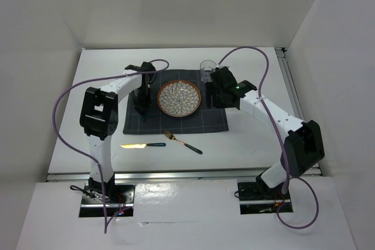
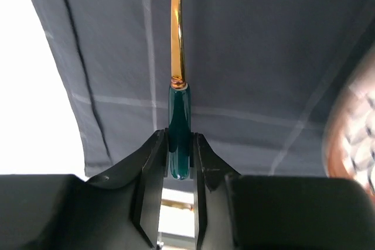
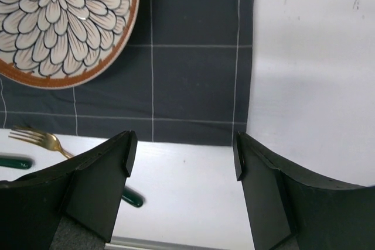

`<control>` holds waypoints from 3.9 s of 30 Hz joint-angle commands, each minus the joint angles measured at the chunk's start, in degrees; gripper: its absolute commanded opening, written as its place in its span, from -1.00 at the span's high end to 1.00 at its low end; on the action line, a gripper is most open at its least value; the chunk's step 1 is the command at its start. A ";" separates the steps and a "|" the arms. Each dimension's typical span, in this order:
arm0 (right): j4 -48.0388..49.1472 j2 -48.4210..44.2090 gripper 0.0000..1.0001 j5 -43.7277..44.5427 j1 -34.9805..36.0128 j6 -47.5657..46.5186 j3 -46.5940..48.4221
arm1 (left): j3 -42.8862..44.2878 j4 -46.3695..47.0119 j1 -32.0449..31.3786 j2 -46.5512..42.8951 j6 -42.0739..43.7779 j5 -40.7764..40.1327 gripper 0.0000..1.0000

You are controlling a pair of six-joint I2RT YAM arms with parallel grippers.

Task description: Set the dinner table for one person

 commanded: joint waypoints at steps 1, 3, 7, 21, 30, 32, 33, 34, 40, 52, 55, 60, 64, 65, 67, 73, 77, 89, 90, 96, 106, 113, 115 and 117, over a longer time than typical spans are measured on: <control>-1.23 -5.09 -0.57 0.79 -1.53 2.11 -2.19 | 2.47 -3.44 -4.79 -7.05 -0.82 -0.48 1.00; -0.70 -8.25 -0.57 -0.79 -4.33 3.24 -4.64 | 5.62 -5.02 -9.35 -8.73 -3.70 1.26 1.00; 0.88 -13.70 -0.59 -5.10 -10.13 4.47 -8.17 | 11.52 -5.03 -16.91 -8.48 -11.34 8.56 1.00; -3.15 -27.25 -0.59 -6.16 -20.96 4.48 -9.93 | 31.47 3.86 -26.17 14.71 -26.31 17.09 1.00; -5.44 -28.48 -0.62 -6.16 -20.96 4.48 -9.93 | 33.77 4.64 -26.17 20.87 -26.31 17.62 1.00; -5.45 -28.48 -0.65 -6.16 -20.96 3.96 -9.93 | 33.77 5.25 -26.17 21.40 -26.31 18.49 1.00; -5.45 -28.48 -0.65 -6.16 -20.96 3.95 -9.93 | 33.77 5.26 -26.17 22.01 -25.79 18.50 1.00; -5.45 -28.48 -0.67 -6.16 -20.96 3.95 -9.93 | 33.77 5.87 -26.17 22.02 -25.78 19.37 0.97; -5.45 -28.48 -0.70 -6.16 -20.96 3.95 -8.70 | 33.68 5.35 -26.69 22.72 -25.26 19.91 0.37; -6.50 -30.32 -0.70 -6.16 -20.96 3.95 -7.65 | 33.68 4.65 -27.93 17.38 -23.50 17.63 -0.45; -6.50 -30.33 -0.70 -5.63 -20.96 3.42 -7.03 | 33.68 2.98 -29.07 15.17 -22.27 16.31 -0.48; -5.98 -30.33 -0.70 -7.47 -20.96 2.11 -6.51 | 33.68 -1.06 -31.88 7.28 -19.99 13.23 -0.50; -4.14 -30.33 -0.70 -12.55 -20.96 -0.52 -8.16 | 27.28 -5.37 -32.68 -3.42 -19.98 6.57 -0.50; -1.78 -30.85 -0.70 -14.58 -20.96 -1.23 -9.13 | 25.26 -6.42 -31.55 -5.90 -20.50 4.63 -0.50; 2.00 -32.08 -0.64 -21.24 -18.26 -1.76 -13.70 | 17.54 -9.15 -27.51 -13.61 -21.21 0.49 -0.48; 7.74 -24.90 -0.64 -17.69 4.29 -1.15 -18.29 | -1.97 -9.77 -13.90 -30.34 -22.44 -3.64 -0.48; 7.21 -12.07 -0.74 -14.69 15.67 -4.48 -15.30 | -7.36 -10.29 -7.46 -37.21 -21.65 -4.26 -0.56; 14.67 8.77 -0.45 -10.03 23.86 -10.81 -11.52 | -6.75 -10.91 6.16 -41.00 -16.82 -1.63 -0.56; 15.20 9.56 -0.33 -10.03 23.86 -10.81 -11.52 | -6.14 -10.91 6.78 -41.00 -16.82 -1.02 -0.56; 16.88 11.42 0.06 -12.75 24.39 -12.04 -14.06 | -4.90 -10.91 9.25 -41.00 -14.80 -0.40 -0.56; 11.69 -0.09 1.00 -13.54 27.03 -14.86 -9.60 | 0.36 -10.91 12.41 -42.05 -13.74 1.80 -0.56; 15.03 10.95 1.00 -12.05 26.24 -2.83 11.80 | 5.02 -12.40 12.94 -42.05 -13.74 2.86 -0.54; 15.03 19.04 1.00 -9.68 24.57 5.07 18.51 | 6.16 -13.81 12.94 -42.05 -14.97 2.15 -0.54; 17.65 23.35 1.00 -11.60 23.17 10.68 25.47 | 7.39 -13.81 12.94 -42.84 -14.97 2.77 -0.54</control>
